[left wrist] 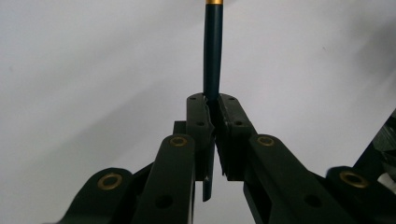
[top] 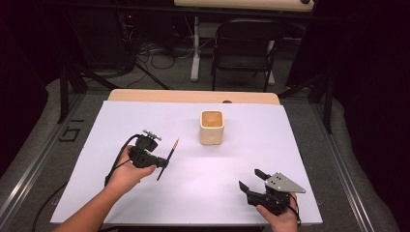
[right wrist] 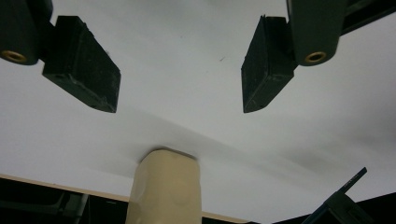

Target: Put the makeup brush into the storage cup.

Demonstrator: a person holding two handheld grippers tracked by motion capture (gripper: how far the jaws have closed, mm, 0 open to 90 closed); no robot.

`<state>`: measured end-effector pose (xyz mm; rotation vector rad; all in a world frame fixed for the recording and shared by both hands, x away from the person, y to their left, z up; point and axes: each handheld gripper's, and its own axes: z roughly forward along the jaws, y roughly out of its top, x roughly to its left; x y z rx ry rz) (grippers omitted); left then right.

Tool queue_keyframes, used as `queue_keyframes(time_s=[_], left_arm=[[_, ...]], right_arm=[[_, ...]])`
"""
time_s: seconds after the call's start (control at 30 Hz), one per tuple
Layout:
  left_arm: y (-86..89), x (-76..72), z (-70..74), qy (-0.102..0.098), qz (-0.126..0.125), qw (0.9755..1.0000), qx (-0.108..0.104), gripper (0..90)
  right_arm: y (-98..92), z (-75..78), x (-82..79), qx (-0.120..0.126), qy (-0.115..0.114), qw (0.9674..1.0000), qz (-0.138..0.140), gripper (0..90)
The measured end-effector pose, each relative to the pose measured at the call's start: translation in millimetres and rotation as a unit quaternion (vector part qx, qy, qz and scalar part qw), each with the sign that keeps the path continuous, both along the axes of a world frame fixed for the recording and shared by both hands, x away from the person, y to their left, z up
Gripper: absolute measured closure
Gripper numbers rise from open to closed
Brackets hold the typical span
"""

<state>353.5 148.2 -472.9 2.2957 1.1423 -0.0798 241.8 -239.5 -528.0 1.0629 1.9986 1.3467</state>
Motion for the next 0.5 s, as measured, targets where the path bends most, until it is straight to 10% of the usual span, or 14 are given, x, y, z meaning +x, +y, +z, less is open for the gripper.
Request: queue_keyframes(time_s=[0.5], left_arm=[[-19.9, -8.6, -9.5, -0.016, -0.010, 0.9978, -0.064, 84.7]], right_arm=[[4.7, -2.7, 6.6, -0.009, 0.022, 0.9997, 0.004, 28.3]])
